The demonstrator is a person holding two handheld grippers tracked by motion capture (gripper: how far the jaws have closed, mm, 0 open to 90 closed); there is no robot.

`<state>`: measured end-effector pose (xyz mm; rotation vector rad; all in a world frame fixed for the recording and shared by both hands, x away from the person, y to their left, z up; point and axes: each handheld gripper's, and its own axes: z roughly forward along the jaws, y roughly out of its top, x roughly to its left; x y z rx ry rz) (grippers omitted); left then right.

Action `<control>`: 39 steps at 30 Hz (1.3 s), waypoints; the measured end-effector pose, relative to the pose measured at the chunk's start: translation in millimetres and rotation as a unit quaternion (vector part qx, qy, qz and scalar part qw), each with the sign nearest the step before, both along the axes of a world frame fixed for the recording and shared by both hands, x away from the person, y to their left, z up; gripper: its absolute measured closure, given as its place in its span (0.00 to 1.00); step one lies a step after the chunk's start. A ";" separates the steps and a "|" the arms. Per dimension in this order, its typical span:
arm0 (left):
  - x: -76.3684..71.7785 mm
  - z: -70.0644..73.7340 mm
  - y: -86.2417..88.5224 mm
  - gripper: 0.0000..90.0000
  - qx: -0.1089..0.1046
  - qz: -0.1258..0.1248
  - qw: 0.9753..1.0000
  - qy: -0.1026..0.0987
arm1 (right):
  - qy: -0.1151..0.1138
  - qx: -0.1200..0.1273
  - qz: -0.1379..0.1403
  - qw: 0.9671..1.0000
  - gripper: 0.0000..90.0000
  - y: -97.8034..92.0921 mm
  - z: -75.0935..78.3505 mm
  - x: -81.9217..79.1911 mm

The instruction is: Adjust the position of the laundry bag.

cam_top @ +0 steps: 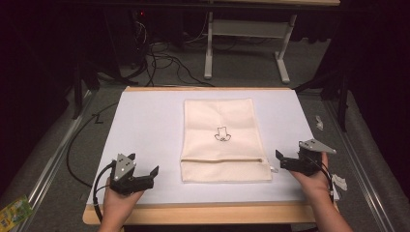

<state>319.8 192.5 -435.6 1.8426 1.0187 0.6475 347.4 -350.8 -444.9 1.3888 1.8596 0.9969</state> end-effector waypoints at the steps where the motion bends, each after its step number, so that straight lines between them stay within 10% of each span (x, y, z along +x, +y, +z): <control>1: -1.4 1.4 1.2 0.10 -0.007 0.001 1.000 -0.001 | 0.000 0.000 0.000 1.000 0.03 0.0 0.0 0.0; 12: 6.7 -7.9 -7.3 0.17 -0.011 0.009 1.000 0.012 | -0.005 0.033 0.011 0.999 0.02 -5.9 8.0 -15.5; 20: 18.1 -21.3 -48.1 0.25 -0.023 -0.044 0.997 0.056 | 0.006 0.028 0.036 0.999 0.10 3.1 0.8 -17.7; 31: 28.9 -41.0 -94.1 0.47 0.016 -0.089 0.988 0.122 | 0.056 0.025 0.095 0.994 0.39 26.4 -20.3 -17.6; 34: 28.1 -46.8 -97.3 0.69 0.034 -0.095 0.986 0.130 | 0.075 0.008 0.102 0.992 0.51 33.6 -26.9 -18.7; 39: 27.6 -47.4 -96.2 0.83 0.033 -0.081 0.988 0.126 | 0.098 0.008 0.115 0.989 0.66 36.4 -33.3 -18.2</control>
